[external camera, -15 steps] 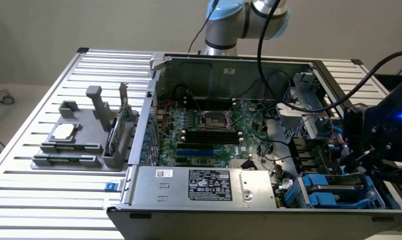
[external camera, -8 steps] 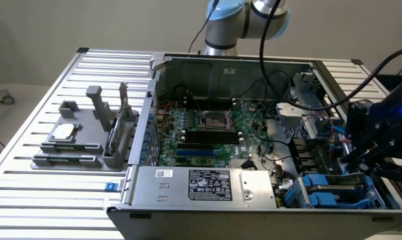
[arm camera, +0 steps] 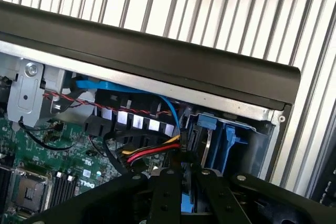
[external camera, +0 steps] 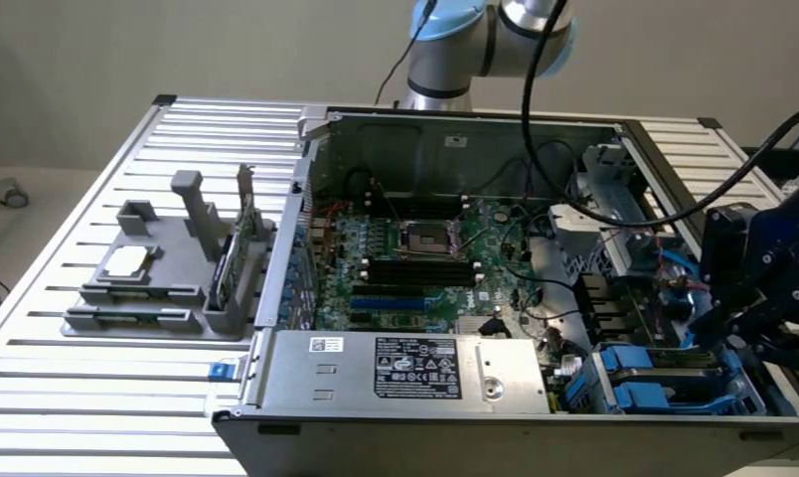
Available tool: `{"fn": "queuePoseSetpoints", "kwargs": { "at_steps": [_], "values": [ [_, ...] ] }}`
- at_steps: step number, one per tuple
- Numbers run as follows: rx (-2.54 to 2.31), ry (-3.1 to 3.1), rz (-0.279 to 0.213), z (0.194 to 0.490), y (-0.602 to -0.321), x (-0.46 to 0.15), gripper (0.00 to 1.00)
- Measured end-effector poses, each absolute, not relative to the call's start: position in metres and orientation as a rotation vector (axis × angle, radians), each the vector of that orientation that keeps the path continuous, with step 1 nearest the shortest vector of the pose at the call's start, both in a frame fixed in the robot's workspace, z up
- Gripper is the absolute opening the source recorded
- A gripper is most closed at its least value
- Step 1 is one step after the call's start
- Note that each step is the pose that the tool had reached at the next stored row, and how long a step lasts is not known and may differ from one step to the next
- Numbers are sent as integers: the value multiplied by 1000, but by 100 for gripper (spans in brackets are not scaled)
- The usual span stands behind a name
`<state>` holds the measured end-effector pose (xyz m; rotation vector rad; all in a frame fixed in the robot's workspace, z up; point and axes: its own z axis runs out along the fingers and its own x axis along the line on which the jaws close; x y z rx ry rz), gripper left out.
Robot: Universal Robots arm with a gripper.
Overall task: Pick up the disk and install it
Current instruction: 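Insert the first disk wire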
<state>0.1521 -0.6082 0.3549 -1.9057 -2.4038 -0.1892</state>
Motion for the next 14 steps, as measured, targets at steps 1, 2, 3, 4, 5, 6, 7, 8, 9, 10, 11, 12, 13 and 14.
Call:
{"fn": "queuePoseSetpoints", "kwargs": {
  "at_steps": [1, 2, 3, 4, 5, 6, 7, 8, 9, 10, 11, 12, 13, 14],
  "values": [
    [-1907, -2403, -189, 355, -610, 152, 17],
    [-1909, -2402, -189, 355, -613, 152, 17],
    [-1909, -2401, -189, 355, -617, 152, 17],
    [-1909, -2401, -189, 354, -620, 151, 17],
    [-1909, -2401, -189, 354, -623, 150, 17],
    [-1909, -2401, -189, 354, -626, 149, 17],
    [-1909, -2401, -189, 354, -628, 148, 17],
    [-1910, -2401, -189, 354, -629, 147, 17],
    [-1911, -2400, -189, 353, -630, 147, 17],
    [-1913, -2399, -189, 353, -630, 146, 17],
    [-1915, -2397, -189, 353, -631, 145, 17],
    [-1917, -2396, -189, 353, -632, 144, 17],
    [-1920, -2394, -190, 353, -632, 143, 17],
    [-1922, -2391, -190, 353, -632, 142, 17]
  ]
}}
